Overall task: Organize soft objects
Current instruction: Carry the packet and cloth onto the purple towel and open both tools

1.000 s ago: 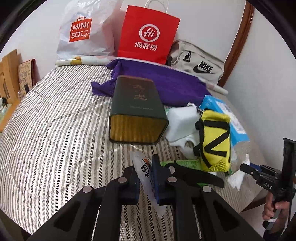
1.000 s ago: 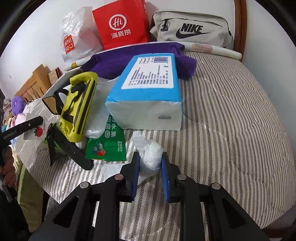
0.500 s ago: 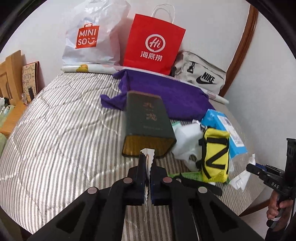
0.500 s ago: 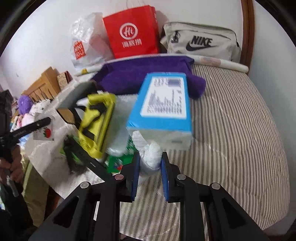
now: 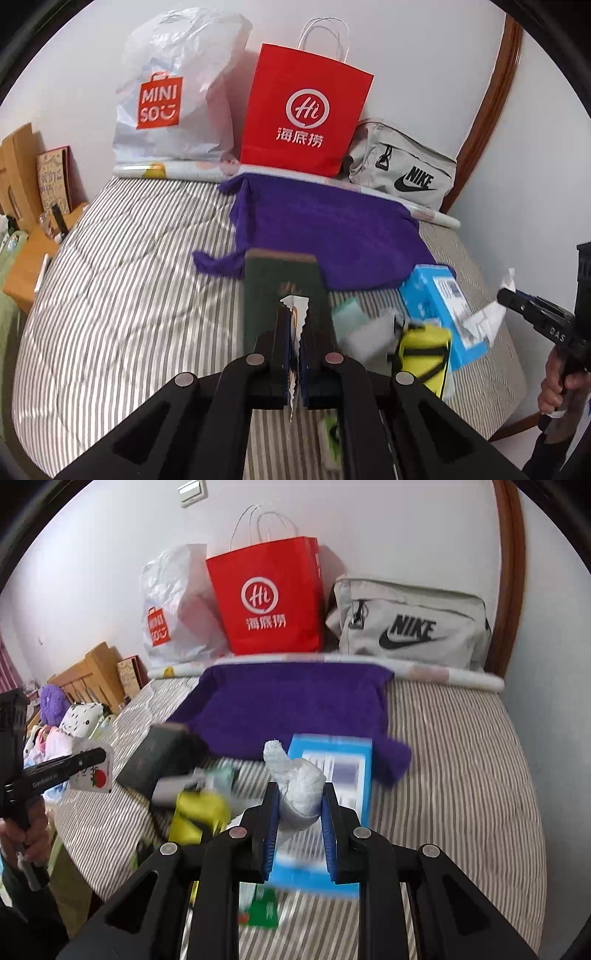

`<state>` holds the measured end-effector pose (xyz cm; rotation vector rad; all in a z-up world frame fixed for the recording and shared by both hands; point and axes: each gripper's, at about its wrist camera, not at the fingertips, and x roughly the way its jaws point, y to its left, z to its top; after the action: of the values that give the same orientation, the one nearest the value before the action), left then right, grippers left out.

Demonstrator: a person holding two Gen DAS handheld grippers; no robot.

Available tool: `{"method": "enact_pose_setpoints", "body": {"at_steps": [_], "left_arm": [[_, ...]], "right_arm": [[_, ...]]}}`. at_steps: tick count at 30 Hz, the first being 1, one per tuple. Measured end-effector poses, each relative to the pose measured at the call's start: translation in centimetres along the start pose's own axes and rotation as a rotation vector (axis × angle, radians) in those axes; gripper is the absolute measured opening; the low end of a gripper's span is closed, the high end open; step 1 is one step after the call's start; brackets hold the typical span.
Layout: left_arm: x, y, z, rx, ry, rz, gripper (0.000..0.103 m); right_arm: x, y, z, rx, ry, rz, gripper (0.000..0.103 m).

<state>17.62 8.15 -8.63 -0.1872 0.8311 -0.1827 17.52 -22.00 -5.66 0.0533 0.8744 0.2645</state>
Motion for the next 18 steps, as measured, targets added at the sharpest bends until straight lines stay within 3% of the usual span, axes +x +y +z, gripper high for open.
{"method": "enact_pose_setpoints", "body": {"at_steps": [4, 7, 18], "left_arm": [[1.7, -0.2, 2.8, 0.012, 0.014, 0.012, 0.005], [3.4, 0.0, 4.6, -0.015, 0.032, -0.018, 0.005], [11.0, 0.1, 10.6, -0.036, 0.110, -0.065, 0.005]], "right_arm": [[1.8, -0.7, 3.1, 0.000, -0.005, 0.002, 0.022], [3.9, -1.5, 5.2, 0.003, 0.010, -0.006, 0.022], [11.2, -3.3, 9.8, 0.002, 0.080, -0.015, 0.022]]}}
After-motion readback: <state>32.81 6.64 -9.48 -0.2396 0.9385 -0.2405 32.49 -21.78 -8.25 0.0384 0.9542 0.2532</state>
